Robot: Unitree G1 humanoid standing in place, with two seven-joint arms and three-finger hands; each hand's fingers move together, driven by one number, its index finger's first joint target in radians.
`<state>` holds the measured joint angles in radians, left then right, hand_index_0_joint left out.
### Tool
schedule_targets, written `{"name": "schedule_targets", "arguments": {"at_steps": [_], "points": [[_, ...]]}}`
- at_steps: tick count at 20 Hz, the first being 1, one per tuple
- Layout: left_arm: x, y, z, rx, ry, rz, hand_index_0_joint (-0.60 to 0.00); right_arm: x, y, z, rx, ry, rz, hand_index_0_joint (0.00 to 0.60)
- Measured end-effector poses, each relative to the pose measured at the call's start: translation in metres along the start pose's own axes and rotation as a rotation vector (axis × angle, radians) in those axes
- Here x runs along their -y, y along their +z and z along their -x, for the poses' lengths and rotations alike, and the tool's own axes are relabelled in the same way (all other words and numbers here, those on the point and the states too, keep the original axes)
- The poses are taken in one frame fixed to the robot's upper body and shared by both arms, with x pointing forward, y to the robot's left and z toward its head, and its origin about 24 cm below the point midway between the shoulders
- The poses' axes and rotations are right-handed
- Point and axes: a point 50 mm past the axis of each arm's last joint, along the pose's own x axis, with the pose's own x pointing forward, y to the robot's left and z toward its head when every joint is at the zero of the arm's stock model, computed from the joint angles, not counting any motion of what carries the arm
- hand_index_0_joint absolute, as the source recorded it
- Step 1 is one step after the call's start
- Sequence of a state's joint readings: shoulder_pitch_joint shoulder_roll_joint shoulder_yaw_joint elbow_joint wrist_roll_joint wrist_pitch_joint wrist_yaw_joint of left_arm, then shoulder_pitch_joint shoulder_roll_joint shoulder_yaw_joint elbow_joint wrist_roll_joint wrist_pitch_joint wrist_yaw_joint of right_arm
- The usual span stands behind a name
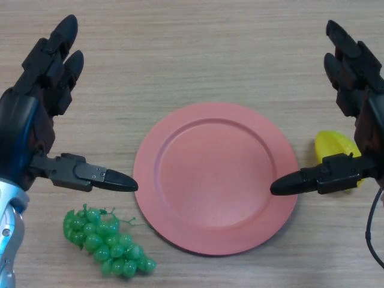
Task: Pick up the yellow starfruit and place it on the plate
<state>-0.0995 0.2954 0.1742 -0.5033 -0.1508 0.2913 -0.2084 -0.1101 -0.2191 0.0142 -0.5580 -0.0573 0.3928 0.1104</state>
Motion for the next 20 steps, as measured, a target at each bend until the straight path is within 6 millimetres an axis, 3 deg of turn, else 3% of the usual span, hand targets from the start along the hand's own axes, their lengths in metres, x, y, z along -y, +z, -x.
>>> {"name": "schedule_targets", "arguments": {"at_steps": [12,20], "points": [[0.0,-0.001,0.001,-0.006,0.001,0.0,0.0,0.001,-0.003,0.002,-0.003,-0.004,0.004,0.0],[-0.001,-0.005,0.002,-0.025,0.004,0.004,0.0,0.024,-0.048,-0.004,-0.061,-0.065,0.156,0.0]]}}
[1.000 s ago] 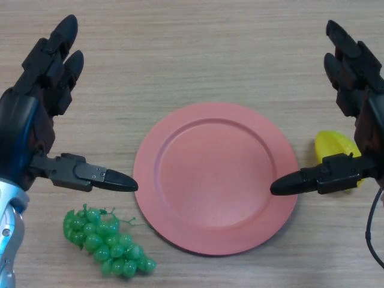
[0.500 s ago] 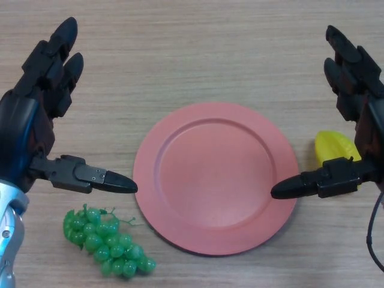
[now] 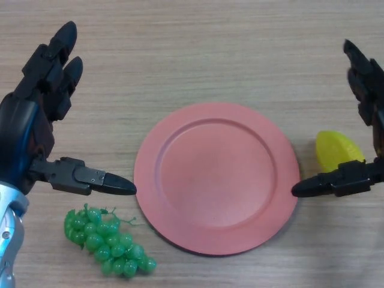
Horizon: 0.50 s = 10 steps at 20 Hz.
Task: Pick up the yellow starfruit and place it on the plate
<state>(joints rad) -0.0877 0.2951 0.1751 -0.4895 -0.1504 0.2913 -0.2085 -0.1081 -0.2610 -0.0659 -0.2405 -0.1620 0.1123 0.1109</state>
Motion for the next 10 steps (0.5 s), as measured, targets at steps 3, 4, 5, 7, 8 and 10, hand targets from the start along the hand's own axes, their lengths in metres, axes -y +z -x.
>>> {"name": "schedule_targets", "arguments": {"at_steps": [3,4,5,7,8,10], "points": [[0.0,-0.001,0.0,-0.003,0.001,-0.003,0.0,0.0,-0.021,0.0,-0.038,0.013,0.048,0.0],[0.0,-0.001,0.0,-0.004,0.001,-0.004,0.0,0.0,-0.027,0.001,-0.04,0.022,0.057,0.0],[0.0,-0.001,0.0,-0.003,0.001,-0.004,0.0,0.0,-0.037,0.001,-0.058,0.032,0.073,0.0],[0.0,0.0,0.0,-0.002,0.001,-0.005,0.0,0.0,-0.054,0.0,-0.067,0.06,0.13,0.0],[0.0,0.0,0.0,-0.002,0.001,-0.004,0.0,-0.001,-0.06,-0.001,-0.066,0.07,0.131,0.0],[0.0,-0.001,0.0,-0.006,0.001,-0.001,0.0,-0.001,-0.071,-0.004,-0.086,0.087,0.136,0.0]]}}
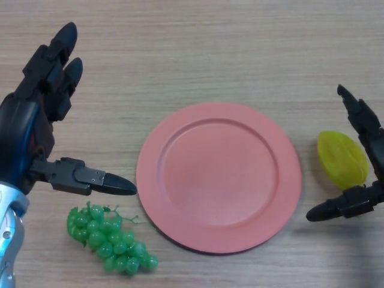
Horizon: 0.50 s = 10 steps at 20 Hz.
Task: Pick up the yellow starfruit and place it on the plate
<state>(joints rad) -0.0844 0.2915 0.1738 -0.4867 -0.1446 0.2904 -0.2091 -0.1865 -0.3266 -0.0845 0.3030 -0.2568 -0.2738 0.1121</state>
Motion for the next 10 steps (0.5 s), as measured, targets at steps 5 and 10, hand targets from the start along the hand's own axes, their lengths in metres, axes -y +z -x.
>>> {"name": "schedule_targets", "arguments": {"at_steps": [5,10], "points": [[0.0,-0.002,0.002,-0.009,0.002,0.003,0.0,0.003,-0.008,-0.008,0.0,-0.023,0.055,0.3],[-0.001,0.002,0.005,0.008,0.002,0.021,0.0,0.005,-0.021,-0.011,0.007,-0.012,0.44,0.6]]}}
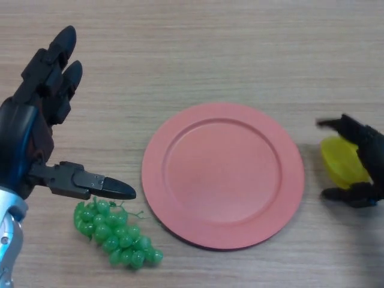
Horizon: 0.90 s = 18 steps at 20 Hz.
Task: Pick up the yellow starfruit and place it on the plate
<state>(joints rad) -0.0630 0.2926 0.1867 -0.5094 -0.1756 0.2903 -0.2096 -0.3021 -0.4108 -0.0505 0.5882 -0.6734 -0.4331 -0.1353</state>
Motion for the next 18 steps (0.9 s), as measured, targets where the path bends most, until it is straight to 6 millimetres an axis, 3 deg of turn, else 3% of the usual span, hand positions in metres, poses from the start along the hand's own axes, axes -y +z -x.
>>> {"name": "schedule_targets", "arguments": {"at_steps": [6,13,18], "points": [[-0.001,0.005,0.003,0.015,-0.003,-0.01,0.0,0.005,-0.002,0.004,-0.062,-0.027,0.017,0.6],[-0.001,0.003,0.003,-0.008,-0.005,-0.006,0.0,0.025,0.048,0.001,0.001,-0.084,-0.285,0.6],[-0.001,0.003,0.003,-0.017,-0.007,-0.003,0.0,0.0,0.077,-0.004,0.033,0.003,-0.339,0.6]]}}
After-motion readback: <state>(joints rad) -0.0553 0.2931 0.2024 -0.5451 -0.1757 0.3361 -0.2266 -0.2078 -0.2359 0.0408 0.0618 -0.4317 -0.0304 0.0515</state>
